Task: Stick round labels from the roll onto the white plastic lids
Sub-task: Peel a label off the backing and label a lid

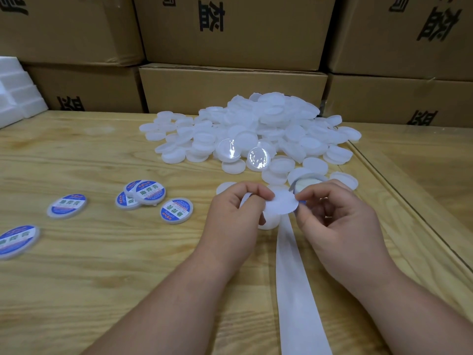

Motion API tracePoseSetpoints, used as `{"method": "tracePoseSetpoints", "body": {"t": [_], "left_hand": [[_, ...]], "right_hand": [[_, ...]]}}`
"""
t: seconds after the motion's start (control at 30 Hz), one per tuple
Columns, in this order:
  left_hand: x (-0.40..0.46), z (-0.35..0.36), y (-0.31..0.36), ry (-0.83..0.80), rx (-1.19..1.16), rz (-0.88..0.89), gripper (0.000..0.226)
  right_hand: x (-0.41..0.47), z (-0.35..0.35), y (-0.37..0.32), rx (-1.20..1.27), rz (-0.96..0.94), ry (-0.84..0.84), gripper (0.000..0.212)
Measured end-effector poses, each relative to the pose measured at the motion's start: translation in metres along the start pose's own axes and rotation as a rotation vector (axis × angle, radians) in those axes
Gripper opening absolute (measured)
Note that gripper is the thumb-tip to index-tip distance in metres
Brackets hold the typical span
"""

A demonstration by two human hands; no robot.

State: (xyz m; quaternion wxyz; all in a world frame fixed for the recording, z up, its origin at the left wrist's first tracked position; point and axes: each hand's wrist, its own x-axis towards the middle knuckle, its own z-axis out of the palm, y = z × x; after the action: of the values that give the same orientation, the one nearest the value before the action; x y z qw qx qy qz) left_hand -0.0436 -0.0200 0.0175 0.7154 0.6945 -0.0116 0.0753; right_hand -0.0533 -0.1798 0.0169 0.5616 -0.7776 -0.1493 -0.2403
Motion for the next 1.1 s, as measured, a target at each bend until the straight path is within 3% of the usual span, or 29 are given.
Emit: {"method": "tracePoseSetpoints", "body": {"t": [0.17, 0.33, 0.43, 0.57, 0.67, 0.77, 0.97, 1.1], "left_hand": [[0.0, -0.001, 0.004, -0.085, -0.212, 0.046, 0.024], [0.0, 0.001, 0.008, -0.277, -0.601, -0.117, 0.04], [0.0, 0.005, 0.005, -0.227, -0.511, -0.161, 0.037], [-0.001, 0.006, 0.001, -0.124, -0.29, -0.088, 0.011], [0.0, 0.006, 0.001, -0.092, -0.394, -0.104, 0.014], [0.0, 0.006, 0.002, -0.113, -0.476, -0.124, 0.015], [0.001, 0.004, 0.006, -0.141, -0.616, -0.218, 0.043], [-0.001, 0.005, 0.008, -0.19, -0.659, -0.216, 0.043]], "right_hand": [[0.0, 0.001, -0.003, 0.024, 0.019, 0.026, 0.011], [-0.001, 0.001, -0.005, 0.114, 0.063, 0.088, 0.008], [0.0, 0.001, -0.006, 0.172, 0.098, 0.126, 0.013], [0.004, -0.001, -0.009, 0.347, 0.282, 0.159, 0.013], [0.007, -0.003, -0.005, 0.539, 0.438, 0.133, 0.031], [0.009, -0.004, -0.005, 0.665, 0.51, 0.083, 0.022], [0.008, -0.002, -0.002, 0.564, 0.552, -0.015, 0.019], [0.005, 0.0, 0.0, 0.446, 0.537, -0.081, 0.013]]}}
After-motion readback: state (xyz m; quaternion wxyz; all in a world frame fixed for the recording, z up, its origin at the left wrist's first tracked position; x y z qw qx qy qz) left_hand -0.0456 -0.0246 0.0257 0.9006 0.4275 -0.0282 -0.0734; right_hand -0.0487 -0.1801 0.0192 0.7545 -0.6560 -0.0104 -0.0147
